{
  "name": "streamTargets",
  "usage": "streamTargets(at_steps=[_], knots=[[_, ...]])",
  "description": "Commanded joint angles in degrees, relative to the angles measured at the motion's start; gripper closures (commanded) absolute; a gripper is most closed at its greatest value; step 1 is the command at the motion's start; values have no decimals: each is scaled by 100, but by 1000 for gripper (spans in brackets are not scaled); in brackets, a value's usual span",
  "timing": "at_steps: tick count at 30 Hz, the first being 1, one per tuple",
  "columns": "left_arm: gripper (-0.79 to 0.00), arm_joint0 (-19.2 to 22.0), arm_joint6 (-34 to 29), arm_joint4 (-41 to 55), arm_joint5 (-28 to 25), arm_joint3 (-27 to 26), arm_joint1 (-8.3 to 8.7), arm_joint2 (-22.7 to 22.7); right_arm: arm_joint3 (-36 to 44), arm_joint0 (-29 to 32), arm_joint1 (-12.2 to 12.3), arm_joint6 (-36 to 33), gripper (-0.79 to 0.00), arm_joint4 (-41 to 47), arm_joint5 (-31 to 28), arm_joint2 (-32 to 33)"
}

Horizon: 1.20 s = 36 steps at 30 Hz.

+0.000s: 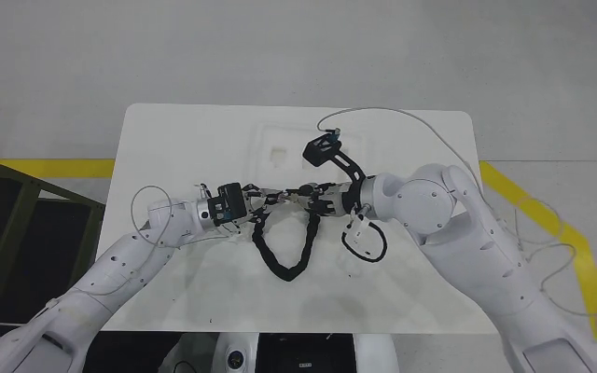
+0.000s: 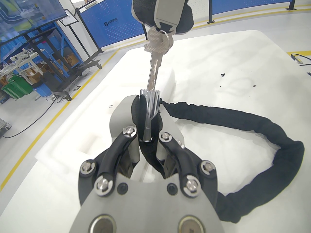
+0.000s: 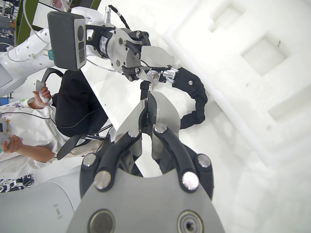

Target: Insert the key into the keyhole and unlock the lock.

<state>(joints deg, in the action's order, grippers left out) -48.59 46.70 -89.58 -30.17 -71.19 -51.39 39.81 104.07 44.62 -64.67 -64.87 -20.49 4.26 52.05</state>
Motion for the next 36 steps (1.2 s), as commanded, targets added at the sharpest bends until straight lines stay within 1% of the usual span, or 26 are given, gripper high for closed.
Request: streamTargets(at_steps=[1, 5, 12, 28, 36], knots=[[0, -37, -92, 15, 45, -48, -5, 12, -6, -11, -8, 29, 0, -8, -10, -23], [0, -114, -294, 12, 19, -217, -9, 94, -16, -24, -25, 84, 0, -29, 0, -71], [0, -206, -385, -60, -38, -315, -16, 227, -42, -46, -47, 129, 0, -58, 19, -122], [0, -355, -435, -227, -152, -379, -60, 451, -81, -189, -171, 362, 0, -266, 64, -475], [0, -380, -467, -294, -229, -333, -99, 517, -154, -227, -208, 335, 0, -333, 127, -526]])
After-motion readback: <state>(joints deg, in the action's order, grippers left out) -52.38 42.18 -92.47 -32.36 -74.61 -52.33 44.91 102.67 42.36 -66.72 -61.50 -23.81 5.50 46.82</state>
